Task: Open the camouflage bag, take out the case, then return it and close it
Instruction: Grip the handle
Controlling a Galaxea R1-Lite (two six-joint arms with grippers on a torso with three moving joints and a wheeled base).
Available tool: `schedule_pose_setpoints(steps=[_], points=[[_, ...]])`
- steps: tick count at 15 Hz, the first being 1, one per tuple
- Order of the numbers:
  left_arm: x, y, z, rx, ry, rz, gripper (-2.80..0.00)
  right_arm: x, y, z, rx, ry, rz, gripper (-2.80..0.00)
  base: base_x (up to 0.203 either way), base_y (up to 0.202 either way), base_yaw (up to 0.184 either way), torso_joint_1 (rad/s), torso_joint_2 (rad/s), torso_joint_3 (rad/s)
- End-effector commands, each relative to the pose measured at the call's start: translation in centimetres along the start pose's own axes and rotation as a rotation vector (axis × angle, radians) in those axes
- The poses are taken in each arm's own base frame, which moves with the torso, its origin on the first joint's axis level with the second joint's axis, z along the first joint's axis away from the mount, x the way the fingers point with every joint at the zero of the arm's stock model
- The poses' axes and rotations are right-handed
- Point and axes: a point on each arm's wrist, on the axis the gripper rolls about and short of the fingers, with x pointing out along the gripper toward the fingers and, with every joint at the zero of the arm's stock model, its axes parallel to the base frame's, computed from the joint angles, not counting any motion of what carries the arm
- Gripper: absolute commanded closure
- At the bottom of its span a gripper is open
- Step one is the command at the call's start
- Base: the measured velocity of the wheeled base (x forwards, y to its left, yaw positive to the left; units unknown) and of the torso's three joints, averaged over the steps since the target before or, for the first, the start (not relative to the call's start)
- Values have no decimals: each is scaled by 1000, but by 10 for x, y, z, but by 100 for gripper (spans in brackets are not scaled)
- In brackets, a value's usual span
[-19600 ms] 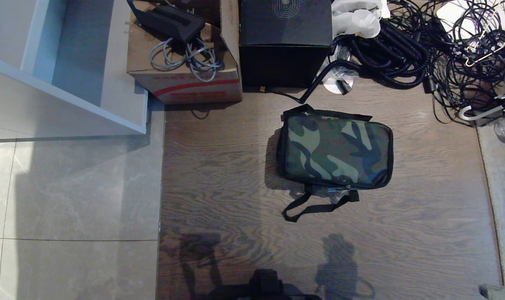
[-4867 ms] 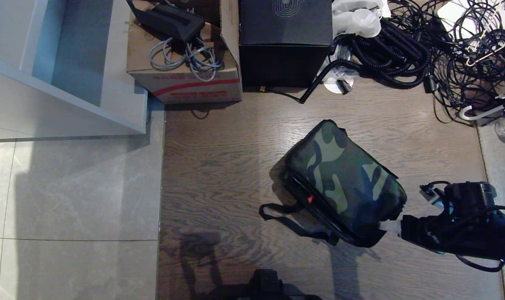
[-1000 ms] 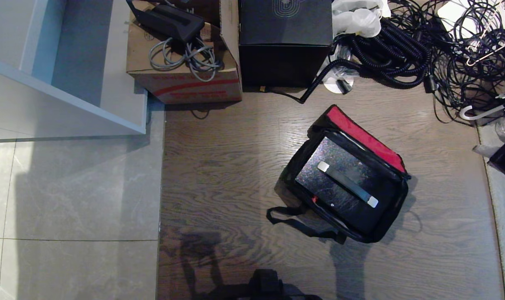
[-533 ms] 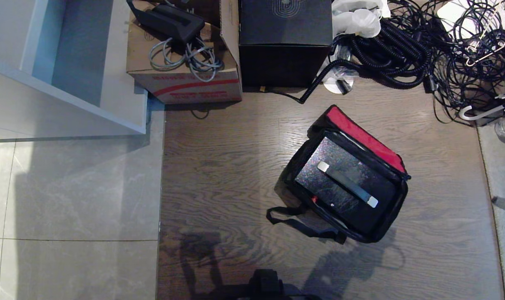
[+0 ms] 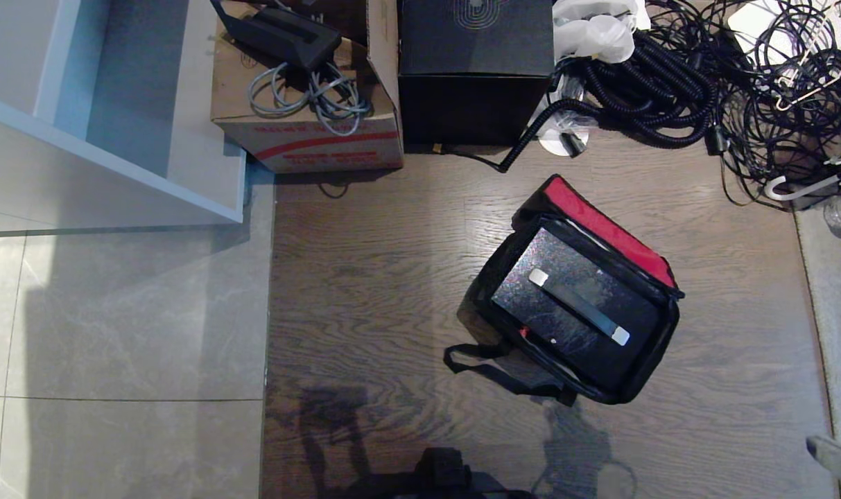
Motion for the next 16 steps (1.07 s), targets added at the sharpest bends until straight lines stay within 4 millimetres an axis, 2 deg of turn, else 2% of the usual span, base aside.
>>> schedule_pose_setpoints(steps=[1,3,7,9,16], points=[[0,0,0,-1,0,0,0,-32,13,-28,-54,-182,-9,0,0,0,0,0,0,0],[0,0,0,0,0,0,0,-39,14,-46,-42,-218,-38,0,0,0,0,0,0,0],[0,0,0,0,0,0,0,-48,16,-64,16,-325,-85,0,0,0,0,0,0,0],[0,0,0,-1,0,0,0,-51,17,-68,24,-375,-92,0,0,0,0,0,0,0],[0,0,0,-1,0,0,0,-51,17,-69,47,-378,-92,0,0,0,0,0,0,0]])
